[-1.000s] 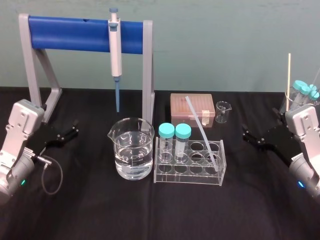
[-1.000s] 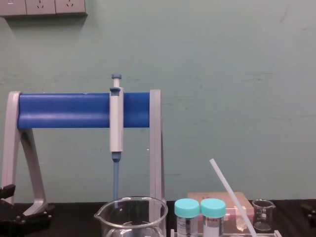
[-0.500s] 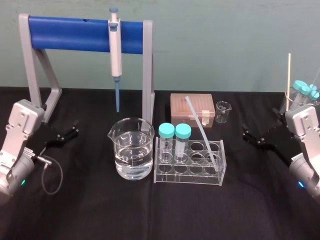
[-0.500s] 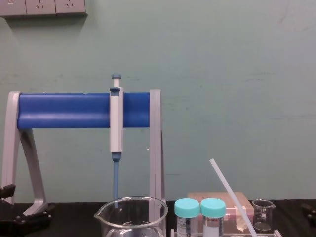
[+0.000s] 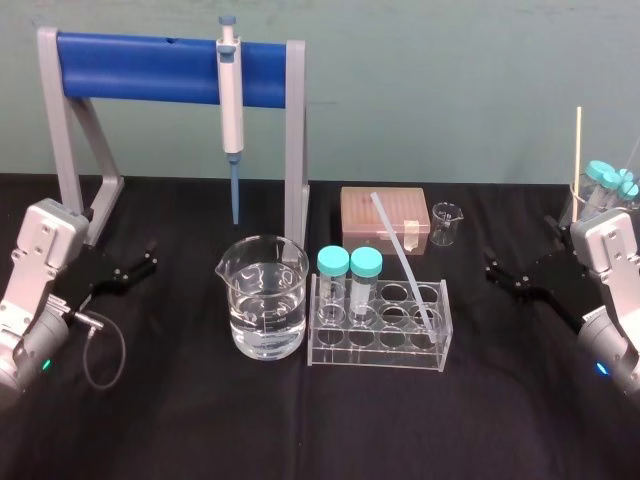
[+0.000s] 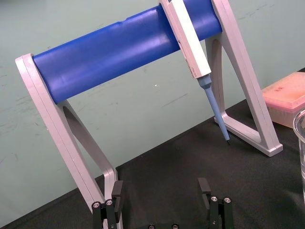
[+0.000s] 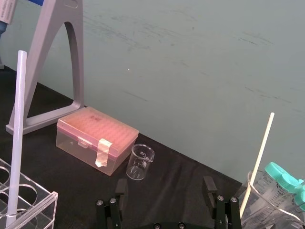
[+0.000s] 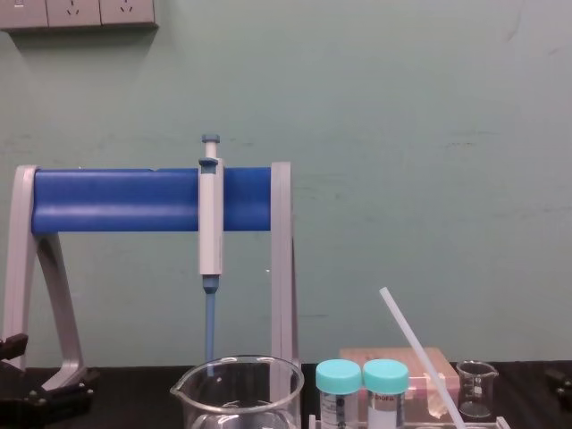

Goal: Pick up the stirring rod with one hand, then place it down.

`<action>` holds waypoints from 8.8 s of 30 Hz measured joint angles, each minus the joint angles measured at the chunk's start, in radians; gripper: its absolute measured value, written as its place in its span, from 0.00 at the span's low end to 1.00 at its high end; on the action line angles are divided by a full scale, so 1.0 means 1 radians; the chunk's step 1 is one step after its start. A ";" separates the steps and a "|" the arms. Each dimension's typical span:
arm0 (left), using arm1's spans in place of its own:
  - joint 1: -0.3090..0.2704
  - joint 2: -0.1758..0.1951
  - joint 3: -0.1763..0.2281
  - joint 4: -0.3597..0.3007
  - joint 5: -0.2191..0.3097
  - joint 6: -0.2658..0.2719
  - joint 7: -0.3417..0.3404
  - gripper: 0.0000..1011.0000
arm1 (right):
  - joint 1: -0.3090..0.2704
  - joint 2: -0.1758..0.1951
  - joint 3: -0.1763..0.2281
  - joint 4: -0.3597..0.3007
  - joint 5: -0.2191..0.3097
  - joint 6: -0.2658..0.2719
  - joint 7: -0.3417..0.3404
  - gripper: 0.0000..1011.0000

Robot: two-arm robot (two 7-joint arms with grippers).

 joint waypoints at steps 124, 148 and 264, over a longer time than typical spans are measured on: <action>0.000 0.000 0.000 0.000 0.000 0.000 0.000 0.99 | 0.308 -0.173 -0.029 0.190 0.082 0.143 0.621 0.99; 0.000 0.000 0.000 0.000 0.000 0.000 0.000 0.99 | 0.307 -0.173 -0.029 0.189 0.081 0.143 0.617 0.69; 0.000 0.000 0.000 0.000 0.000 0.000 0.000 0.99 | 0.201 -0.143 0.109 0.038 0.299 -0.068 0.638 0.08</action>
